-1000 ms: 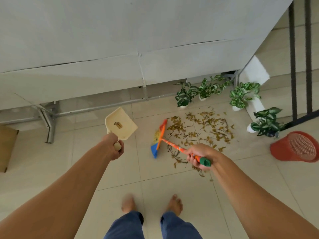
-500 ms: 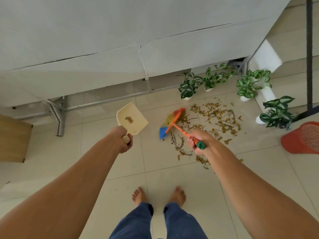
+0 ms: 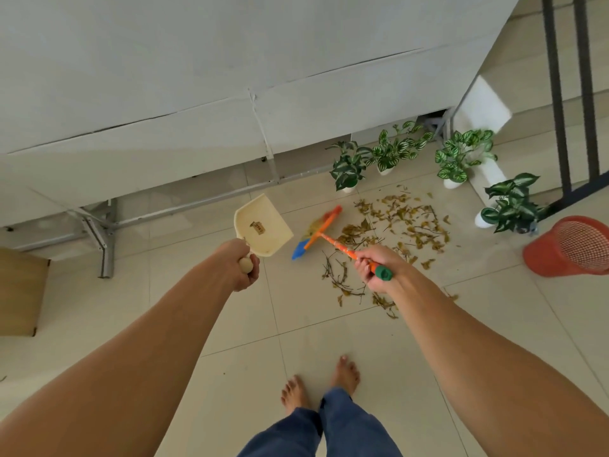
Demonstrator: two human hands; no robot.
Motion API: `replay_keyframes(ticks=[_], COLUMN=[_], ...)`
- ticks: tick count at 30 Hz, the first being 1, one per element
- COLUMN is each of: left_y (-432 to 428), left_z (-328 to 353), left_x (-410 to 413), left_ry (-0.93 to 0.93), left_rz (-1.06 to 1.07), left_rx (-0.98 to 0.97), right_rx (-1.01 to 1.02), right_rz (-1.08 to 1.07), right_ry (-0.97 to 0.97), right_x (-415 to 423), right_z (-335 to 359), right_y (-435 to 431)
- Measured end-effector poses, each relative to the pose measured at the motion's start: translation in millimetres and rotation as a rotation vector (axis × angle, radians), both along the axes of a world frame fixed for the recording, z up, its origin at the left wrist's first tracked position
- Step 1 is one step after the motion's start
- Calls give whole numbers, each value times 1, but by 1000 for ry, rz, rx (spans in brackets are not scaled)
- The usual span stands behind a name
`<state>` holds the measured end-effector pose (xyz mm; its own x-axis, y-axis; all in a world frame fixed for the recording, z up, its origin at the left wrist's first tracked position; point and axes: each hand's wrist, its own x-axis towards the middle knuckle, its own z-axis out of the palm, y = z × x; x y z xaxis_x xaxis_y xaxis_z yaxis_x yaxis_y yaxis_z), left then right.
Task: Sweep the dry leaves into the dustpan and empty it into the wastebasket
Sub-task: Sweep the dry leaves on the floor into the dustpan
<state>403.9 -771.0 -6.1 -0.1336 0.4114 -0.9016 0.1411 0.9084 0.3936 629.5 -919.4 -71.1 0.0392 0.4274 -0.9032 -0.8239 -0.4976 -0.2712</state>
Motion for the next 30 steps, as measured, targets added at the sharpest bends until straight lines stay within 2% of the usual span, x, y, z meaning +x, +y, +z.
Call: replay_keyframes(ticks=[7,15,20,25,30], left_y=[-1,-4,-4,-8,-4], left_z=[3,16,9,3,-6], left_x=[-13,0,21,59,104], left_ry=[-59,-85,-62,-30,-3], left_rz=[-33,-33,0,44,61], left_rx=[4,-1,-24,-35,-48], right_rx=[-17,55,44,-18,-28], right_rz=[-89,73,81,8,30], right_ry=[-105,-118,-52,-59,-85], right_x=[-14,-12,27,85,130], right_z=[17,17,-2,-14,9], right_y=[-50,-36,-7,-27,-44])
